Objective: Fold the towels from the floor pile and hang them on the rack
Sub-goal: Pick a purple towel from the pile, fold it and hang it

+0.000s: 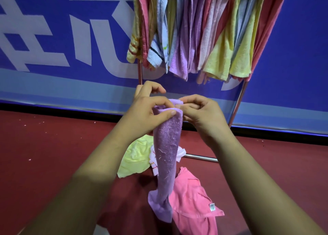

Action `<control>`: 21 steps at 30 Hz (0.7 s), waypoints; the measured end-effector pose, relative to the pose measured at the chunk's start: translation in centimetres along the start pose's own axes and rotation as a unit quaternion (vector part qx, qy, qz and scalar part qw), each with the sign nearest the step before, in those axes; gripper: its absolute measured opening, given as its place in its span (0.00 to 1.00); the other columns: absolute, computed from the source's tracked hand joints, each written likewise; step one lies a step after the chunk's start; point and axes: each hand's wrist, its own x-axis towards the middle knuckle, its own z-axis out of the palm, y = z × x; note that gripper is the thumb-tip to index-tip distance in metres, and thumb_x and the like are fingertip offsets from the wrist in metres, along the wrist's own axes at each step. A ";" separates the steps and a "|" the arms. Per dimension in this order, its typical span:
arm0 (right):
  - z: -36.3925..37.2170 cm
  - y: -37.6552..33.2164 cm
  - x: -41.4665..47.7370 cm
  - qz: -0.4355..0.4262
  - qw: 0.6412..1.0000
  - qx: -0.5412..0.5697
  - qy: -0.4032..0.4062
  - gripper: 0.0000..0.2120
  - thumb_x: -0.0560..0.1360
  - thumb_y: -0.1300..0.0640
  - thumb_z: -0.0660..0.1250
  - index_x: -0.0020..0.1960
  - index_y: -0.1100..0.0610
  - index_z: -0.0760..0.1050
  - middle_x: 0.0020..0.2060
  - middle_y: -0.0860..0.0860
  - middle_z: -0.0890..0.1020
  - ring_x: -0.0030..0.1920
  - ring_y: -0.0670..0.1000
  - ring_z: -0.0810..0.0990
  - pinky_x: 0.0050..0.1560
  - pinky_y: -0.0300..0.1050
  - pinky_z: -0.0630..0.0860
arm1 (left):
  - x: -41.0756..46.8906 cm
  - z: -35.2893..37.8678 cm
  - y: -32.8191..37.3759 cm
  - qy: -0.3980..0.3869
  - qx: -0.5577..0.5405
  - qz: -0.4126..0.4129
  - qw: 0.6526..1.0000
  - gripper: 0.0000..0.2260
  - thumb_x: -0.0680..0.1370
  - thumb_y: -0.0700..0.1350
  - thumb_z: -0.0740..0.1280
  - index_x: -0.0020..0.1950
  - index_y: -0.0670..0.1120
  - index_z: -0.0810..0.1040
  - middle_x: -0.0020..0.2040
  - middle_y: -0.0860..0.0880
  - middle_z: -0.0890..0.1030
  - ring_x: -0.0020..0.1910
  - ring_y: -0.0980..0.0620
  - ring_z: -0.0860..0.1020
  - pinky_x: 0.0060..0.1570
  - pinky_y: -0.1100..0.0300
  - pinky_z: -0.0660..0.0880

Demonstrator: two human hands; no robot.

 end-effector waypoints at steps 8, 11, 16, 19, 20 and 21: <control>0.6 0.3 0.1 -0.033 0.998 0.007 -0.060 0.11 0.73 0.63 0.75 0.55 0.65 0.82 0.49 0.59 0.87 0.50 0.53 0.85 0.52 0.45 0.80 | 0.1 -0.5 -0.4 0.060 -0.008 -0.013 0.998 0.01 0.75 0.49 0.74 0.44 0.54 0.84 0.57 0.53 0.70 0.61 0.54 0.68 0.60 0.76 0.61; 0.6 0.2 0.1 -0.056 0.997 -0.043 -0.036 0.11 0.72 0.66 0.75 0.54 0.66 0.82 0.47 0.59 0.87 0.48 0.50 0.85 0.50 0.41 0.80 | 0.1 -0.9 -0.5 0.028 -0.004 -0.013 1.000 0.04 0.74 0.53 0.74 0.41 0.57 0.82 0.59 0.54 0.71 0.63 0.55 0.67 0.62 0.74 0.61; -0.5 -0.2 0.3 -0.069 0.994 -0.079 -0.023 0.08 0.72 0.66 0.75 0.51 0.63 0.83 0.46 0.57 0.87 0.48 0.48 0.84 0.52 0.39 0.79 | 0.0 -2.6 -1.7 -0.104 0.034 -0.049 0.993 0.09 0.73 0.61 0.70 0.40 0.57 0.79 0.63 0.57 0.71 0.67 0.57 0.65 0.64 0.66 0.60; -0.4 -0.2 0.2 -0.075 0.992 -0.101 -0.021 0.06 0.73 0.65 0.75 0.50 0.62 0.83 0.46 0.56 0.87 0.47 0.48 0.84 0.53 0.41 0.79 | 0.1 -2.7 -2.0 -0.064 0.019 -0.025 0.997 0.06 0.76 0.51 0.72 0.43 0.50 0.81 0.58 0.53 0.79 0.60 0.57 0.76 0.62 0.61 0.71; -0.2 -0.2 0.2 -0.081 0.991 -0.105 -0.016 0.06 0.73 0.65 0.75 0.50 0.62 0.83 0.45 0.56 0.87 0.47 0.48 0.84 0.54 0.41 0.79 | 0.1 -2.5 -1.8 -0.053 0.015 -0.018 0.998 0.07 0.76 0.50 0.72 0.42 0.48 0.81 0.52 0.53 0.82 0.55 0.55 0.79 0.59 0.55 0.74; -0.1 -0.5 0.3 -0.089 0.991 -0.103 -0.011 0.06 0.73 0.66 0.75 0.49 0.62 0.83 0.44 0.55 0.87 0.46 0.47 0.84 0.53 0.42 0.79 | 0.2 -2.4 -1.3 -0.043 0.005 -0.014 0.999 0.08 0.76 0.51 0.73 0.42 0.48 0.80 0.46 0.52 0.83 0.49 0.54 0.81 0.54 0.51 0.76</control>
